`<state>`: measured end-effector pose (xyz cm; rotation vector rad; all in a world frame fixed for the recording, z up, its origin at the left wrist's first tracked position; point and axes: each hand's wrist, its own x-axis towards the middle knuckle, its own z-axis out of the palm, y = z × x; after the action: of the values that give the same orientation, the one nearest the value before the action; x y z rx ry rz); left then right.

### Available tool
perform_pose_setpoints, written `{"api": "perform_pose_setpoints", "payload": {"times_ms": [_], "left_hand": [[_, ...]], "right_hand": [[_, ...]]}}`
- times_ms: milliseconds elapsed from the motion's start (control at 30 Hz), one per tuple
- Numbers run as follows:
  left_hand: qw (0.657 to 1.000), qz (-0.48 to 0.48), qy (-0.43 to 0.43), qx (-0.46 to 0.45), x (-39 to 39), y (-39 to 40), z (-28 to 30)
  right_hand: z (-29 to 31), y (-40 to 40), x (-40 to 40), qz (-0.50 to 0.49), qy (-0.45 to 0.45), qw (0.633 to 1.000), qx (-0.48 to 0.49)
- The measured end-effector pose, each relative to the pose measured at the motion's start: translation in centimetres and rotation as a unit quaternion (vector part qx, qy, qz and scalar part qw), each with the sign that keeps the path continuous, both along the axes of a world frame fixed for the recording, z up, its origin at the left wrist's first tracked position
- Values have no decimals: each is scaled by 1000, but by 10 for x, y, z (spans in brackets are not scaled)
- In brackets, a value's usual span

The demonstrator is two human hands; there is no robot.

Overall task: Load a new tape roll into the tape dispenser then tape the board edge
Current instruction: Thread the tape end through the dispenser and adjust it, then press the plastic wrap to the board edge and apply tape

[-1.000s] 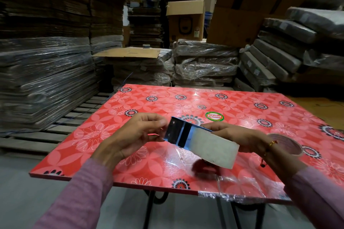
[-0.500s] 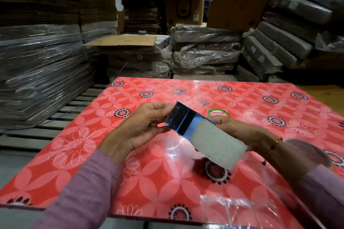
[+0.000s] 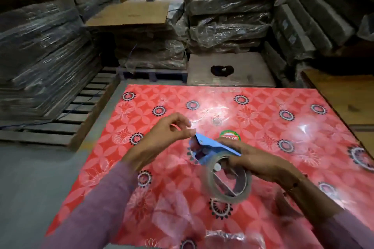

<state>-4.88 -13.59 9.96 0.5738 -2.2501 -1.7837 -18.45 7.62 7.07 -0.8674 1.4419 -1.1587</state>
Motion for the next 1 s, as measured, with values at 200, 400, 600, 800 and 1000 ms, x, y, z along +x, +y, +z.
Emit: {"api": "perform_pose_setpoints", "payload": {"times_ms": [200, 400, 600, 800, 1000], "left_hand": [[999, -16, -23, -30, -12, 14, 49], [995, 25, -34, 89, -21, 45, 64], [997, 48, -62, -10, -31, 73, 57], [997, 44, -68, -17, -36, 87, 44], [993, -25, -99, -55, -38, 113, 3]], "right_hand": [[50, 23, 3, -39, 147, 988, 13], [77, 47, 28, -91, 433, 894, 67], [55, 63, 45, -179, 440, 876, 82], [51, 78, 65, -212, 393, 885, 132], [36, 107, 113, -308, 324, 868, 216]]}}
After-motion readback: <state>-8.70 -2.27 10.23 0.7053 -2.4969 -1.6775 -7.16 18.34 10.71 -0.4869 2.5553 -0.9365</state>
